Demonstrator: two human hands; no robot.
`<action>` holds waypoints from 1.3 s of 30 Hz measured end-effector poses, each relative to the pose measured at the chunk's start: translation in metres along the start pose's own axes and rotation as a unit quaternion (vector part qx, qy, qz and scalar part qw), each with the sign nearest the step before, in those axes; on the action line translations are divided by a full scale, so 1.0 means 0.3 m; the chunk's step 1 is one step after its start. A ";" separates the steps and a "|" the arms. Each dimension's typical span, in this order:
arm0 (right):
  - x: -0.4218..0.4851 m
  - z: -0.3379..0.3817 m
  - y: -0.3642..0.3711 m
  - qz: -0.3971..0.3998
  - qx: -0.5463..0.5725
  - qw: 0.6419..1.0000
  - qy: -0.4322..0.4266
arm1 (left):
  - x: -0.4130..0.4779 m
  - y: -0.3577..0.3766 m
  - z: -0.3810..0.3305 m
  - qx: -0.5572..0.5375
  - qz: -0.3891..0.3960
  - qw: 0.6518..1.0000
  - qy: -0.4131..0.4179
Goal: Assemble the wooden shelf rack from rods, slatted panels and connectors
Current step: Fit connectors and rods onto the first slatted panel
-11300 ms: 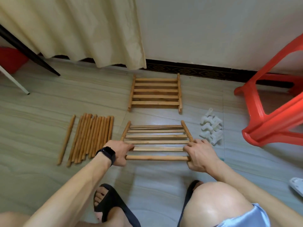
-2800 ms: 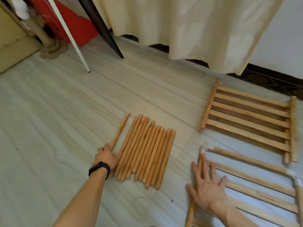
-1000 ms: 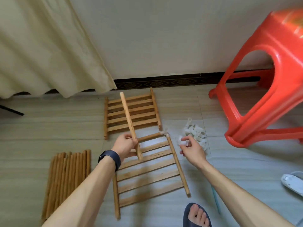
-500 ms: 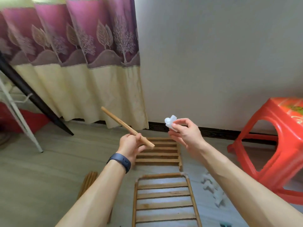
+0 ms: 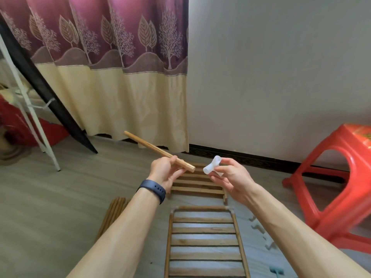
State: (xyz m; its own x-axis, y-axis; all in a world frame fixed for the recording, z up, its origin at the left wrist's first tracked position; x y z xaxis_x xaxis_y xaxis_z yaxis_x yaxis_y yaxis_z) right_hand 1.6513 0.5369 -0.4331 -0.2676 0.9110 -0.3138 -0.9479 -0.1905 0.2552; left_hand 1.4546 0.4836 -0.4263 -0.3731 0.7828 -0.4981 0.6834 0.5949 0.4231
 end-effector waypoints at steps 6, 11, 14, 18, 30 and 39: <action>-0.003 -0.011 0.023 0.022 0.001 1.000 0.008 | -0.010 0.011 -0.001 -0.017 0.010 1.000 -0.006; -0.015 -0.032 0.037 0.022 0.050 0.998 0.040 | 0.004 0.009 0.008 -0.026 0.014 1.000 0.001; -0.020 -0.031 0.042 0.007 0.072 0.996 0.043 | 0.022 0.001 0.011 -0.032 0.008 0.999 0.005; -0.019 -0.028 0.041 -0.008 0.065 0.997 0.036 | 0.044 -0.003 0.016 -0.040 0.001 0.999 0.017; -0.009 0.001 -0.007 -0.043 0.056 0.997 -0.012 | 0.057 -0.001 0.038 -0.017 -0.008 0.999 0.028; -0.014 -0.013 -0.001 -0.036 0.062 0.997 0.018 | 0.053 0.027 0.058 -0.016 -0.010 0.999 0.028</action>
State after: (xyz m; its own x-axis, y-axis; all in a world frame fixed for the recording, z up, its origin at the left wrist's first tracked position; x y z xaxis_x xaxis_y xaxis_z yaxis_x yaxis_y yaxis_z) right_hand 1.6520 0.5318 -0.4353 -0.2080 0.9063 -0.3680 -0.9371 -0.0768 0.3404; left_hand 1.4651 0.4976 -0.4440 -0.4214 0.7797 -0.4632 0.6551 0.6149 0.4391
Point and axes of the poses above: each hand's wrist, its own x-axis towards the middle knuckle, its own y-axis out of the palm, z = x × y, the point moved 7 cm from there along x, towards the middle knuckle, and after that the axes turned 3 degrees about -y, right-handed, at the moved point
